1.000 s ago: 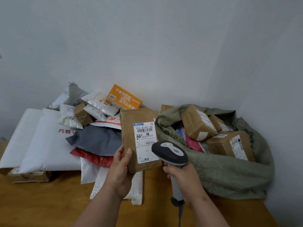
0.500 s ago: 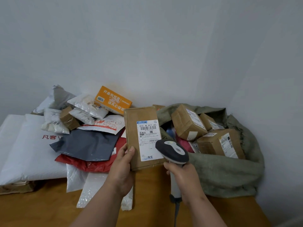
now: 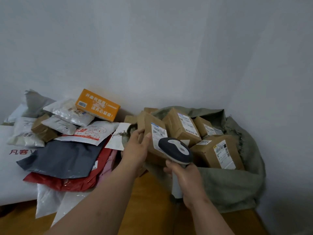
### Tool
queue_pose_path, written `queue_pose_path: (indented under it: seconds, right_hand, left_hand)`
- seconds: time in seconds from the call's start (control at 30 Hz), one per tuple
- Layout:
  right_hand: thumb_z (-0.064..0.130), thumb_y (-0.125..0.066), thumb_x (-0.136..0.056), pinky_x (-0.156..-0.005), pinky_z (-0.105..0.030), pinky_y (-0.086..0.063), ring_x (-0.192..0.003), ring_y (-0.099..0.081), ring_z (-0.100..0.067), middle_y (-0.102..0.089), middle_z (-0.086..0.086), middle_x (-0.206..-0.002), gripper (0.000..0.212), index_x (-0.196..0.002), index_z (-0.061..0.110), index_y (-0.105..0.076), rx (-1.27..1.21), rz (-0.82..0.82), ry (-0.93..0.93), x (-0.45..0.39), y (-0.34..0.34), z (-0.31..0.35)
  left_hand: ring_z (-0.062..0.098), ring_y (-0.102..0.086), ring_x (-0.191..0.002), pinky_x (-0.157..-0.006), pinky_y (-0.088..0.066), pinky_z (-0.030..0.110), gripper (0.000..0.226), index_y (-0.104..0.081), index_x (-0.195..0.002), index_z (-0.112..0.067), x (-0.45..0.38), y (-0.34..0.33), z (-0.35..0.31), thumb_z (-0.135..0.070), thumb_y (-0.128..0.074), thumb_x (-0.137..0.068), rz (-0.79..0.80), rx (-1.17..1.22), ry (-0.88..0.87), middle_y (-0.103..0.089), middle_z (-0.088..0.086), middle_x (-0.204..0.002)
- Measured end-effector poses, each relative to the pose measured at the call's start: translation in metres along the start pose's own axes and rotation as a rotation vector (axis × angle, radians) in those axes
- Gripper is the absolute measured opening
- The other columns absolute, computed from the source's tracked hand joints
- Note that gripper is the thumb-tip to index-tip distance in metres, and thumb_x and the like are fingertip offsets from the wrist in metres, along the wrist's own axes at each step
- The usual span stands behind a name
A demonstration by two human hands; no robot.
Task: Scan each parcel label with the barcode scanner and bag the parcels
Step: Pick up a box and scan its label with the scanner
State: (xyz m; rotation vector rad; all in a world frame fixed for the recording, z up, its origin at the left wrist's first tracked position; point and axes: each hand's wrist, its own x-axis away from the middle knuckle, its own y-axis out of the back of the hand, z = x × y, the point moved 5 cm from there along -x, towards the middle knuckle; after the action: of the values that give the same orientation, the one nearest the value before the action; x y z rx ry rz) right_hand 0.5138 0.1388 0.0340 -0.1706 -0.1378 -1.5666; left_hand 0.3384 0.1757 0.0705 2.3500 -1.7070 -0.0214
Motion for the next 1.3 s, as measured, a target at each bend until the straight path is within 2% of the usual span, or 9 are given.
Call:
queue_pose_path:
  seconds: [0.2,0.3,0.43,0.57,0.73,0.87,1.03,1.2,1.3]
  right_hand:
    - [0.037,-0.078,-0.081,-0.082,-0.033,-0.048,-0.107,-0.062,-0.015,-0.068,0.009,-0.114,0.04,-0.116,0.041,-0.058,-0.045,0.003,0.003,-0.029,0.002,0.004]
    - [0.039,-0.077,-0.082,-0.077,-0.027,-0.045,-0.109,-0.061,-0.013,-0.066,0.013,-0.114,0.033,-0.106,0.047,-0.056,-0.066,-0.018,0.009,-0.044,-0.004,0.005]
    - [0.036,-0.079,-0.081,-0.081,-0.025,-0.048,-0.107,-0.064,-0.009,-0.068,0.018,-0.108,0.031,-0.102,0.048,-0.059,-0.075,-0.096,0.002,-0.062,-0.015,0.0]
    - [0.033,-0.081,-0.082,-0.088,-0.032,-0.057,-0.1,-0.071,-0.01,-0.076,0.013,-0.103,0.036,-0.114,0.04,-0.065,-0.086,-0.1,-0.023,-0.079,-0.029,-0.004]
    - [0.03,-0.079,-0.084,-0.086,-0.038,-0.059,-0.093,-0.075,-0.013,-0.077,0.014,-0.101,0.035,-0.115,0.036,-0.064,-0.087,-0.049,-0.026,-0.087,-0.048,-0.006]
    - [0.028,-0.081,-0.082,-0.09,-0.042,-0.059,-0.1,-0.073,-0.019,-0.076,0.007,-0.108,0.038,-0.117,0.032,-0.068,-0.146,-0.073,-0.036,-0.091,-0.054,-0.007]
    - [0.032,-0.079,-0.083,-0.099,-0.038,-0.052,-0.106,-0.068,-0.015,-0.074,0.007,-0.113,0.042,-0.123,0.03,-0.066,-0.182,-0.174,-0.042,-0.103,-0.052,0.002]
    - [0.036,-0.078,-0.085,-0.1,-0.044,-0.051,-0.107,-0.064,-0.017,-0.07,0.006,-0.114,0.04,-0.122,0.03,-0.065,-0.085,-0.203,-0.062,-0.105,-0.048,0.004]
    - [0.035,-0.079,-0.084,-0.098,-0.039,-0.052,-0.105,-0.066,-0.012,-0.072,0.016,-0.108,0.026,-0.104,0.043,-0.066,0.005,-0.144,-0.029,-0.091,-0.052,0.003]
  left_hand:
    - [0.018,-0.054,-0.105,-0.097,-0.051,0.044,0.038,-0.052,-0.136,-0.025,-0.052,-0.025,-0.004,-0.043,-0.04,-0.104,0.08,-0.163,0.084,-0.059,0.002,-0.124]
    - [0.022,-0.06,-0.107,-0.09,-0.049,0.034,0.023,-0.058,-0.114,-0.019,-0.08,-0.028,-0.003,-0.028,-0.04,-0.105,0.156,-0.662,-0.043,-0.061,0.001,-0.107]
    - [0.03,-0.043,-0.127,-0.102,-0.04,0.049,0.042,-0.054,-0.131,-0.027,-0.109,-0.002,-0.013,-0.041,-0.059,-0.091,-0.194,-0.845,-0.302,-0.052,0.006,-0.135]
    - [0.034,-0.035,-0.137,-0.107,-0.033,0.052,0.08,-0.027,-0.15,-0.025,-0.146,0.003,0.001,-0.053,-0.065,-0.085,0.007,-1.002,-0.067,-0.034,0.01,-0.153]
    - [0.03,-0.063,-0.104,-0.086,-0.051,0.038,0.036,-0.062,-0.121,-0.004,-0.171,0.004,0.022,-0.029,-0.059,-0.095,0.209,-0.855,0.08,-0.067,0.015,-0.115]
    - [0.026,-0.062,-0.086,-0.081,-0.054,0.044,0.016,-0.067,-0.103,-0.015,-0.174,0.014,0.009,-0.024,-0.053,-0.1,0.086,-0.269,0.102,-0.064,0.009,-0.09]
    - [0.03,-0.07,-0.095,-0.08,-0.06,0.046,0.019,-0.071,-0.089,-0.026,-0.16,0.035,-0.035,-0.023,-0.056,-0.1,-0.08,0.308,-0.085,-0.074,0.006,-0.095]
    - [0.022,-0.064,-0.095,-0.074,-0.056,0.039,0.012,-0.065,-0.106,-0.024,-0.145,0.053,-0.015,-0.027,-0.057,-0.099,-0.125,0.059,-0.052,-0.068,0.002,-0.104]
    - [0.016,-0.059,-0.094,-0.072,-0.054,0.035,0.043,-0.052,-0.136,-0.025,-0.133,0.059,0.001,-0.029,-0.064,-0.095,-0.134,-0.136,-0.057,-0.059,0.0,-0.114]
